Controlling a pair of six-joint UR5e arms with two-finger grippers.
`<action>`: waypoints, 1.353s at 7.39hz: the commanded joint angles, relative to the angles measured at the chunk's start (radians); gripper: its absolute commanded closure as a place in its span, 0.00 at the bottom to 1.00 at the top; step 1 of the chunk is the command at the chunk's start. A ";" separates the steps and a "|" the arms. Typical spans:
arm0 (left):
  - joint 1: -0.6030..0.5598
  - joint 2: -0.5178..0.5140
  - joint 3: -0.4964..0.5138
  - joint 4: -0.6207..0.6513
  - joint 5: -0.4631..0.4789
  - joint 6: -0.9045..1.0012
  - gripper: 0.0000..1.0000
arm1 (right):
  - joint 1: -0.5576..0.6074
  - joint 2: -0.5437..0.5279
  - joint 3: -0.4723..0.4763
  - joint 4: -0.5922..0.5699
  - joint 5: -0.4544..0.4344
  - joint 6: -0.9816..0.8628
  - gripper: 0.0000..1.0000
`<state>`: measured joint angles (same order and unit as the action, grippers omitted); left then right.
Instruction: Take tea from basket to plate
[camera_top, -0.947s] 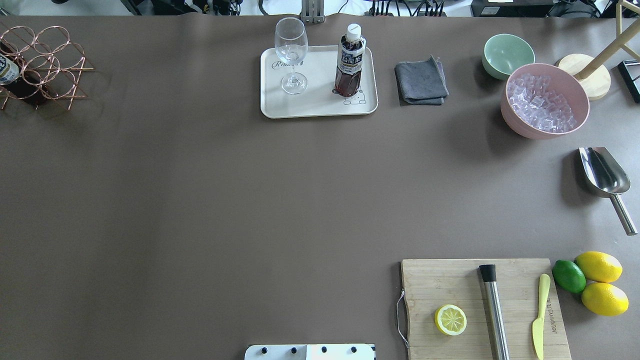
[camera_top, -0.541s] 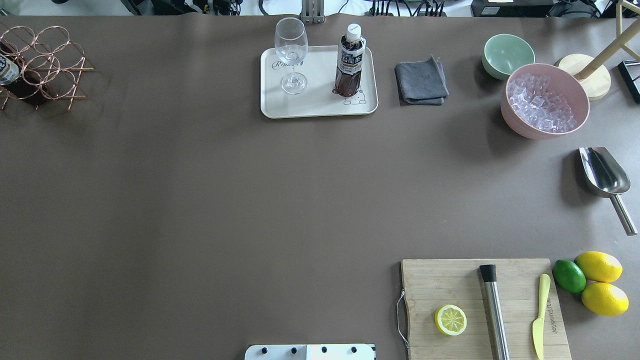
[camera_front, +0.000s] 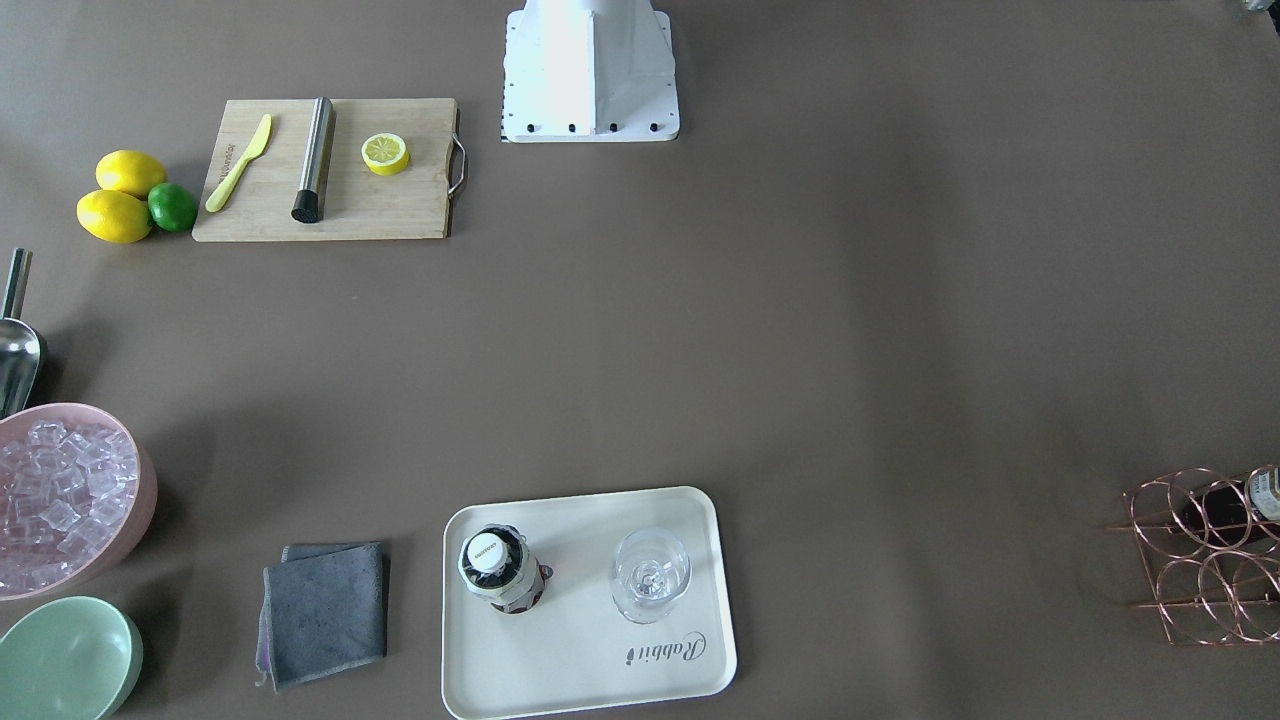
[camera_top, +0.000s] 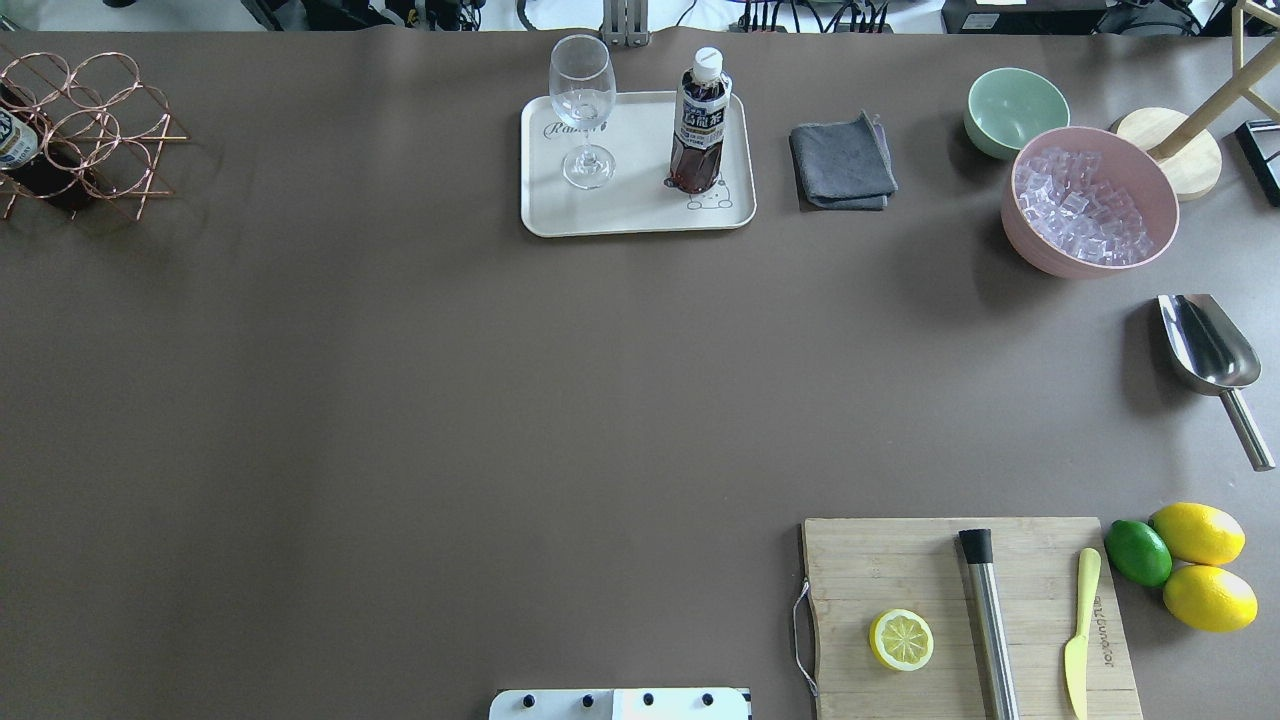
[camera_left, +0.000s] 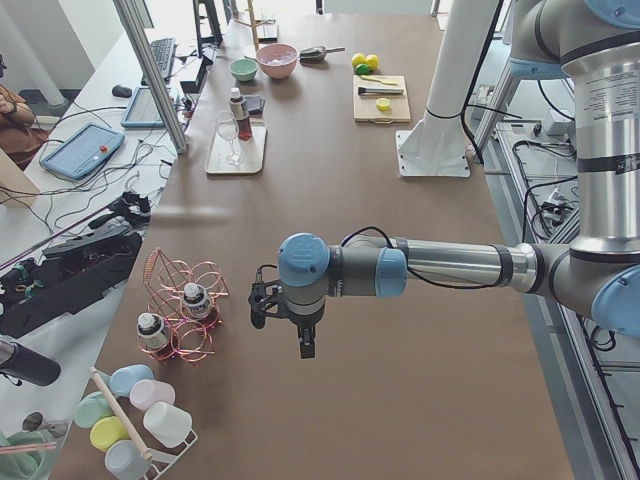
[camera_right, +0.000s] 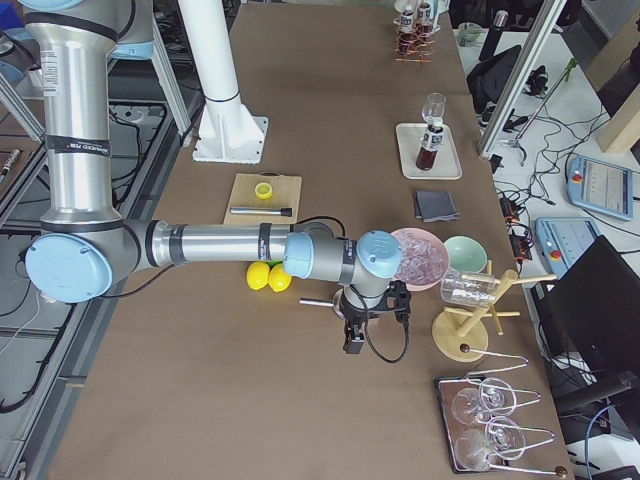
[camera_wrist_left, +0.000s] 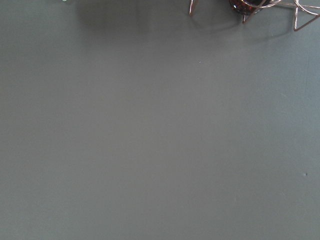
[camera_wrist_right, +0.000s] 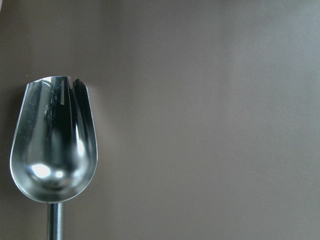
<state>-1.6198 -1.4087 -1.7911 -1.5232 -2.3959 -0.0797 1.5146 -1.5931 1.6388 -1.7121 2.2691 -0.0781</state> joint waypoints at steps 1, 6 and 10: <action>0.003 0.002 -0.007 0.000 0.000 0.000 0.02 | -0.007 -0.008 -0.019 0.032 0.029 0.031 0.01; 0.004 0.008 -0.002 0.001 0.006 0.000 0.02 | -0.007 -0.007 -0.023 0.040 0.018 0.093 0.01; 0.004 0.008 -0.005 0.000 0.007 -0.002 0.02 | -0.007 -0.002 -0.011 0.043 0.024 0.093 0.01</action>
<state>-1.6152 -1.4010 -1.7973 -1.5218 -2.3899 -0.0825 1.5088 -1.5967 1.6266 -1.6698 2.2920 0.0171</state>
